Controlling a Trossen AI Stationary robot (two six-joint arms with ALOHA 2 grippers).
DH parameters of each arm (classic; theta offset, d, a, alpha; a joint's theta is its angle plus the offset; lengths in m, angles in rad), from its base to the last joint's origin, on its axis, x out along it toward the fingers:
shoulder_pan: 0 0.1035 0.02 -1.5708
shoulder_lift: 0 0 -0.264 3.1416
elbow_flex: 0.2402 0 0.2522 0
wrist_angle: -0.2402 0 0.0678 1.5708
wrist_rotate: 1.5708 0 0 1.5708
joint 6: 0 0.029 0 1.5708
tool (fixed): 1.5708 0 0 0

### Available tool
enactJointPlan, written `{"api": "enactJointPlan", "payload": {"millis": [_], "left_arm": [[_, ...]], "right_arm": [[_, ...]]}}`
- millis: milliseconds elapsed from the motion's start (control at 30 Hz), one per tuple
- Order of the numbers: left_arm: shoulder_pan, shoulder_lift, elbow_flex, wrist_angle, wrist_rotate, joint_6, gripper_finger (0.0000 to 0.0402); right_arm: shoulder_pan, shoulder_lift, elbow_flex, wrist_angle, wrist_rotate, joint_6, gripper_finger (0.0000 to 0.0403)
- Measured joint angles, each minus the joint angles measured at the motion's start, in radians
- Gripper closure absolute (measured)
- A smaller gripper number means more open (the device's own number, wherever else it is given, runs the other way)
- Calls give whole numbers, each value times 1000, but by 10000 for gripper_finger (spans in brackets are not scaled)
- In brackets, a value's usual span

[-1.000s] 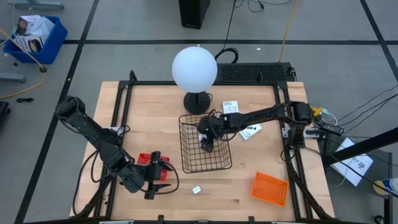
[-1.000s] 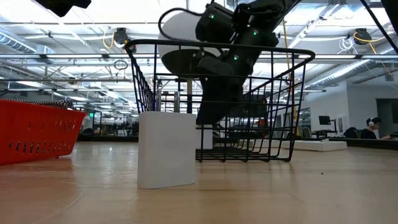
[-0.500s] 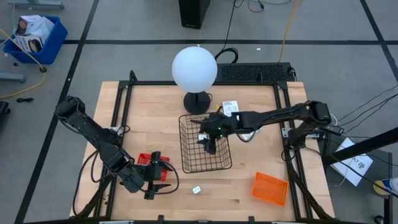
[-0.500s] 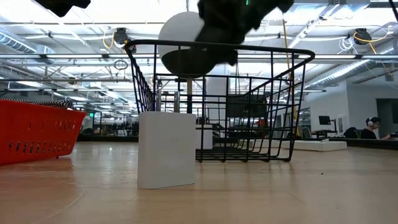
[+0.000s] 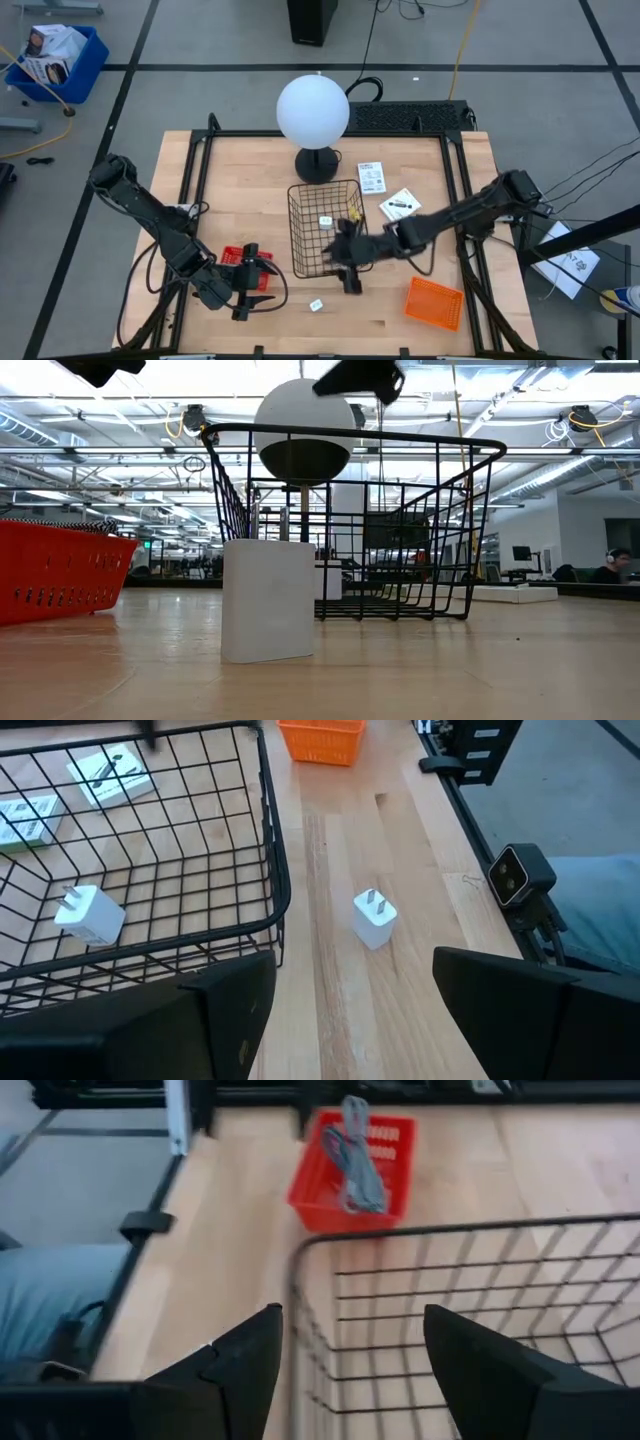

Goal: Pick and place items into bin
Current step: Put the charger adapter into the wire basket

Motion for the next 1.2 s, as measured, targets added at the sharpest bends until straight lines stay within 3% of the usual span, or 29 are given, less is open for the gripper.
{"api": "enactJointPlan", "payload": {"millis": [367, 833, 1200], "left_arm": [[0, 0, 0, 0, -6, 0, 128], [0, 0, 0, -9, -7, 0, 128], [0, 0, 0, -9, -7, -3, 128]], "right_arm": [[150, 26, 1, 102, 103, 12, 167], [227, 201, 61, 182, 76, 82, 167], [245, 339, 155, 115, 68, 112, 167]]}}
